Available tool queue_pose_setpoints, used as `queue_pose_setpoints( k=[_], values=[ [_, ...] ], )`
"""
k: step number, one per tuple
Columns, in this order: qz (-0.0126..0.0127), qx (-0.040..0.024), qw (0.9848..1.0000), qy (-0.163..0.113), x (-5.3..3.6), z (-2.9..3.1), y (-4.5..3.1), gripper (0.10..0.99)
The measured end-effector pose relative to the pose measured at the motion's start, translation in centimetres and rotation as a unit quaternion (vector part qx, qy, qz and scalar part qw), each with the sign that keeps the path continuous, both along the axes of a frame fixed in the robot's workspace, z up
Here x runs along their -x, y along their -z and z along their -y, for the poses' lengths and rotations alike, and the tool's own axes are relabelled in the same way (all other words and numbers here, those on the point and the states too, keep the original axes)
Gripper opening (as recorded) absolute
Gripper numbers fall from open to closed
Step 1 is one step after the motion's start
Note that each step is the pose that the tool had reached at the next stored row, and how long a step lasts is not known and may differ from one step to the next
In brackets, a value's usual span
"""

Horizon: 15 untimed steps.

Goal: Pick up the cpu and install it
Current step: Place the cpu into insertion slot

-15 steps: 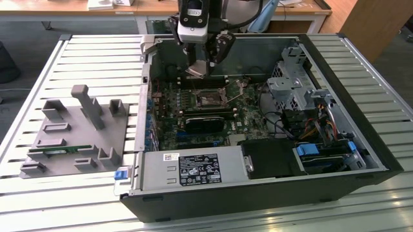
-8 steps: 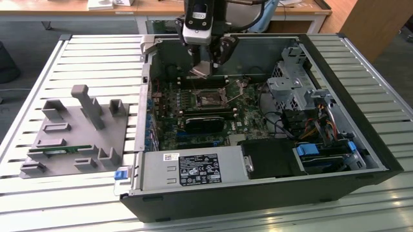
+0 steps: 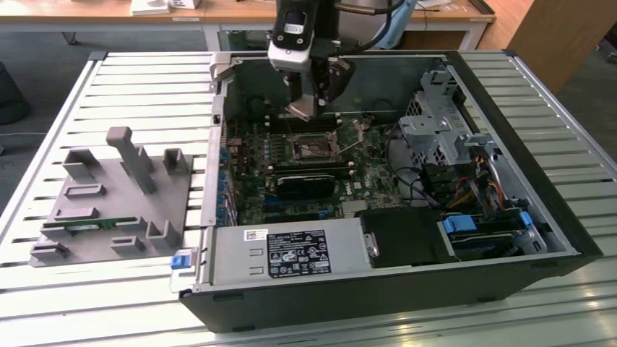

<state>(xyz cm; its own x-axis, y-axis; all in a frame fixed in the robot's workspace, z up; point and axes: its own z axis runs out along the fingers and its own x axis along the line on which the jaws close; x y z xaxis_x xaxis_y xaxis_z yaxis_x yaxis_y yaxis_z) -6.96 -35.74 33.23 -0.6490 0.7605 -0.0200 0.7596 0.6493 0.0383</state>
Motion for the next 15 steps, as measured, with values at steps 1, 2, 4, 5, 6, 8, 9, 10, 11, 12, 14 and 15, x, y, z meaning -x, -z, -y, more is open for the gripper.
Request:
queue_pose_setpoints(
  k=[1, 2, 4, 5, 6, 8, 9, 10, 11, 12, 14, 15],
  values=[
    [0.0, 0.0, 1.0, 0.005, -0.03, 0.0, 0.08, 0.533],
    [0.0, 0.0, 1.0, 0.009, -0.07, -0.01, 0.15, 0.533],
    [0.0001, 0.0, 0.9998, 0.019, -0.1, -0.01, 0.3, 0.533],
    [0.0, 0.0, 0.9997, 0.024, -0.12, -0.01, 0.39, 0.533],
    [0.0, 0.0, 0.9996, 0.03, -0.14, -0.01, 0.48, 0.533],
    [0.0, 0.0001, 0.9992, 0.039, -0.17, -0.03, 0.66, 0.533],
    [0.0, 0.0001, 0.999, 0.044, -0.19, -0.04, 0.75, 0.533],
    [0.0, 0.0, 0.9988, 0.049, -0.22, -0.05, 0.85, 0.533],
    [0.0, 0.0, 0.9986, 0.054, -0.24, -0.06, 0.93, 0.533],
    [0.0, 0.0, 0.9983, 0.059, -0.26, -0.07, 1.02, 0.533],
    [0.0, 0.0, 0.9976, 0.069, -0.31, -0.09, 1.21, 0.533],
    [0.0, 0.0, 0.9972, 0.074, -0.34, -0.1, 1.31, 0.533]
  ],
)
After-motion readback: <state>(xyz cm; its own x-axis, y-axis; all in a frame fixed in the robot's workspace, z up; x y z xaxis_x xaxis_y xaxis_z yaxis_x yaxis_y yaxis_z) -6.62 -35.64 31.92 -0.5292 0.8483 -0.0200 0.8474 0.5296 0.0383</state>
